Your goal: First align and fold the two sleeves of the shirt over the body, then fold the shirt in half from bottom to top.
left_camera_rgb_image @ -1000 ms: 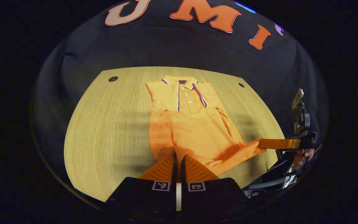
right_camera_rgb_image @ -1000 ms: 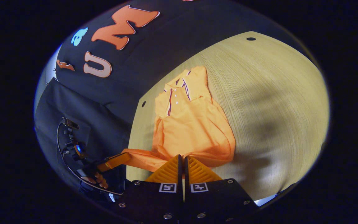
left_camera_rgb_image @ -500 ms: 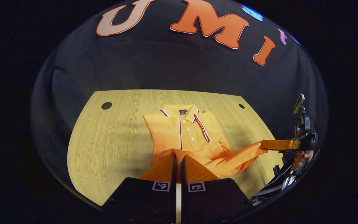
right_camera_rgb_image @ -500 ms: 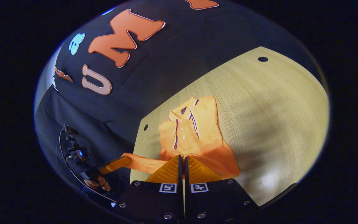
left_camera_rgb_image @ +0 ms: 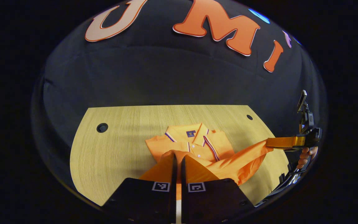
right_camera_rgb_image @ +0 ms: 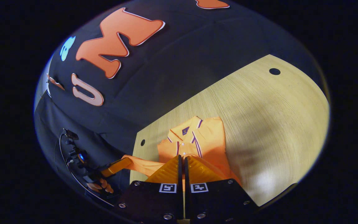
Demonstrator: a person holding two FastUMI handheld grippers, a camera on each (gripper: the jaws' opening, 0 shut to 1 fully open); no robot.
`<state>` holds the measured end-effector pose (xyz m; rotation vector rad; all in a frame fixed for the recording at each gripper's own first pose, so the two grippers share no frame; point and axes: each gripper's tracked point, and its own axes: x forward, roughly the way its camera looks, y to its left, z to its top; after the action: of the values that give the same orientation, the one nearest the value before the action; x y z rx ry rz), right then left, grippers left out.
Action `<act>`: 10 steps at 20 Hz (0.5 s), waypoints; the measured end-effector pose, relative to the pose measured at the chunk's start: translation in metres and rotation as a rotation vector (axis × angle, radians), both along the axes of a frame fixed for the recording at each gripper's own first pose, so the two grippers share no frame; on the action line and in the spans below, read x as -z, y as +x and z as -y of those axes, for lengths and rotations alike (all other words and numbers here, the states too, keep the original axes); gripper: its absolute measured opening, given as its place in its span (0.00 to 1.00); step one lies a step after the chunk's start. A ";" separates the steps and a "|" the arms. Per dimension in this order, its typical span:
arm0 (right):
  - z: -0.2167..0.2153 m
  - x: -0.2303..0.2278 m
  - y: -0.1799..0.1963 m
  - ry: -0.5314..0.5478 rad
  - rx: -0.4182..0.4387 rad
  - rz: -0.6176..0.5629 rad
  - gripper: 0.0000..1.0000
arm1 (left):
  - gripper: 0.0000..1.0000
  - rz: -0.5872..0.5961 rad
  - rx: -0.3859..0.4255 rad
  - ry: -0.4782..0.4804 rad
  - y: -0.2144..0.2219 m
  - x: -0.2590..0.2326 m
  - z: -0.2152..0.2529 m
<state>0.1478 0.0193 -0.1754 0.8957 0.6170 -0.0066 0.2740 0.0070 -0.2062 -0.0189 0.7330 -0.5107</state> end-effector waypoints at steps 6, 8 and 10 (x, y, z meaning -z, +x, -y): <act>0.029 0.014 0.071 -0.093 0.012 -0.030 0.02 | 0.07 0.039 -0.015 0.048 0.069 0.019 0.004; 0.036 0.022 0.093 -0.111 0.017 -0.045 0.02 | 0.06 0.039 -0.037 0.053 0.092 0.027 0.006; 0.045 0.034 0.111 -0.133 0.039 -0.070 0.02 | 0.06 0.036 -0.049 0.084 0.108 0.042 0.005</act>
<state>0.2587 -0.0261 -0.2097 0.7810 0.6565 -0.1138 0.3822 0.0020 -0.2483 0.0509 0.7166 -0.4322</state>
